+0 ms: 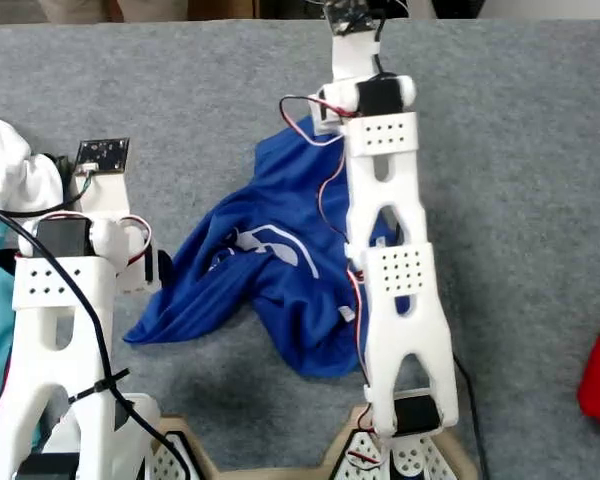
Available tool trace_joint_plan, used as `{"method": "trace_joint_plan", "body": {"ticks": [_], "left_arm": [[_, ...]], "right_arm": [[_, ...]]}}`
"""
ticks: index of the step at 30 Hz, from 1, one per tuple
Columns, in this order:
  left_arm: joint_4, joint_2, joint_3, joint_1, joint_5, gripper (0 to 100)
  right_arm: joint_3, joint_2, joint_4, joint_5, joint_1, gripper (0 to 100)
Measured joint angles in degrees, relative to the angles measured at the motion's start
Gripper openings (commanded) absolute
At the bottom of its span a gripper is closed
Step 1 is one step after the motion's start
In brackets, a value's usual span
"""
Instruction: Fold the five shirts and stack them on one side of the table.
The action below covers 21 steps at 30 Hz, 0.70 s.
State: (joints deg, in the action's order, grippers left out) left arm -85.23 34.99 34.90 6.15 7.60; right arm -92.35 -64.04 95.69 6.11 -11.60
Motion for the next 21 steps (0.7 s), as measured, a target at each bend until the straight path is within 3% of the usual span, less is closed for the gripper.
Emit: {"method": "trace_joint_plan", "body": {"ticks": [11,21], "left_arm": [[2.37,-1.23,4.75,0.0,-0.35,21],[1.58,-26.81,0.09,5.54,-3.69,21]], "right_arm": [[0.0,0.35,-1.49,0.0,0.0,0.6],[0.0,-2.9,-6.95,-0.18,0.62,0.6]]}}
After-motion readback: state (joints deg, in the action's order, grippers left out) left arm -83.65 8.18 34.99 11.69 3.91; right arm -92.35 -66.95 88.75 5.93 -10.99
